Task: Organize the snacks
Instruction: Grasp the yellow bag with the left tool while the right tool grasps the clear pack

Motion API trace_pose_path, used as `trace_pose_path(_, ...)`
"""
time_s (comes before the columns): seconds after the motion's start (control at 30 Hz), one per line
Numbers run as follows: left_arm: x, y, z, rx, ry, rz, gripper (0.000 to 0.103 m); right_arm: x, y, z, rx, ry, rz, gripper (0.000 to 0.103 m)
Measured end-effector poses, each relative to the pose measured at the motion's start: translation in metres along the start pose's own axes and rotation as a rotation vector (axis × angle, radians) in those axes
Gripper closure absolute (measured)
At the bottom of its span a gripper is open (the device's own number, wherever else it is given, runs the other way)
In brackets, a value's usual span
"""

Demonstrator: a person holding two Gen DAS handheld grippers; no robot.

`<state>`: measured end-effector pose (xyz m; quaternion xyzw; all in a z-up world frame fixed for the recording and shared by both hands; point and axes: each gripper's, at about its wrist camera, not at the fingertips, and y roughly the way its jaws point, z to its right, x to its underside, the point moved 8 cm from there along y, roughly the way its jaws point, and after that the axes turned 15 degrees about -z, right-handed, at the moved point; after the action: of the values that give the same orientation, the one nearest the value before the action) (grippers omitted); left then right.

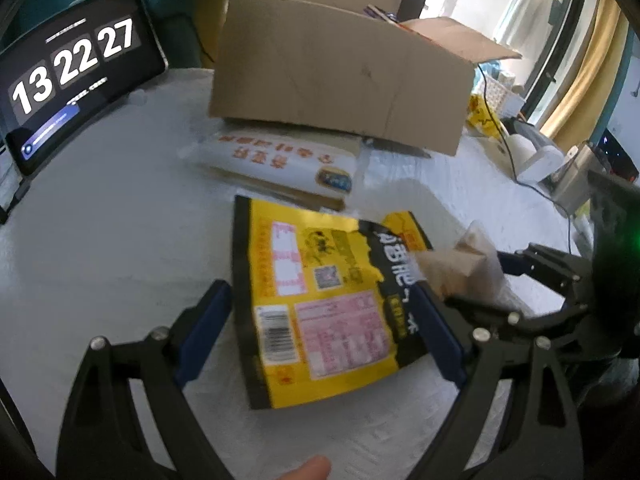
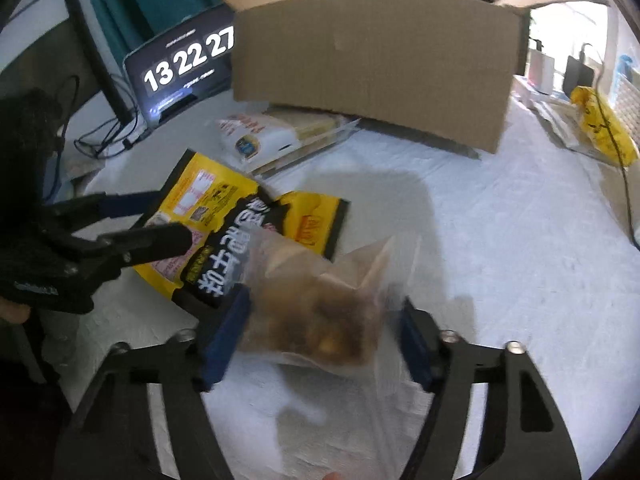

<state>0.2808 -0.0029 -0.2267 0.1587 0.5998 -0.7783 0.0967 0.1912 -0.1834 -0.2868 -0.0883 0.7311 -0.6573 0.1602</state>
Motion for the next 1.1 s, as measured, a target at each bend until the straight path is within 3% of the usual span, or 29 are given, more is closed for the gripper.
trace_pose_path(0.13,-0.007,0.009,0.01,-0.031,0.016,-0.003,0.009,0.005,-0.015,0.025,0.02,0.041,0.024,0.044)
trace_pose_path(0.3,-0.011,0.026,0.024,-0.069,0.057,-0.035,0.004,0.011,-0.029,0.061,0.041,0.116,0.055,0.047)
trace_pose_path(0.43,-0.014,0.036,0.032,-0.037,0.051,-0.044,0.001,0.018,-0.034,0.08,0.036,0.157,0.07,0.047)
trace_pose_path(0.67,-0.016,0.041,0.053,-0.031,0.071,-0.084,0.002,0.015,-0.027,0.068,0.022,0.126,0.081,0.047)
trace_pose_path(0.83,-0.012,0.05,0.079,-0.058,0.155,-0.075,0.003,0.01,-0.021,0.061,-0.013,0.131,0.085,0.049)
trace_pose_path(0.93,-0.013,0.049,0.08,-0.106,0.192,-0.06,0.025,0.01,-0.022,0.059,-0.003,0.129,0.085,0.049)
trace_pose_path(0.97,-0.014,0.048,0.08,-0.106,0.197,-0.056,0.038,0.01,-0.022,0.059,0.0,0.128,0.085,0.049)
trace_pose_path(1.0,-0.015,0.046,0.081,-0.089,0.201,-0.056,0.049,0.01,-0.022,0.058,-0.004,0.127,0.084,0.049)
trace_pose_path(1.03,-0.014,0.045,0.082,-0.068,0.204,-0.064,0.051,0.009,-0.023,0.058,-0.006,0.131,0.083,0.05)
trace_pose_path(1.1,-0.012,0.043,0.083,-0.055,0.22,-0.067,0.069,0.009,-0.025,0.057,-0.007,0.13,0.081,0.051)
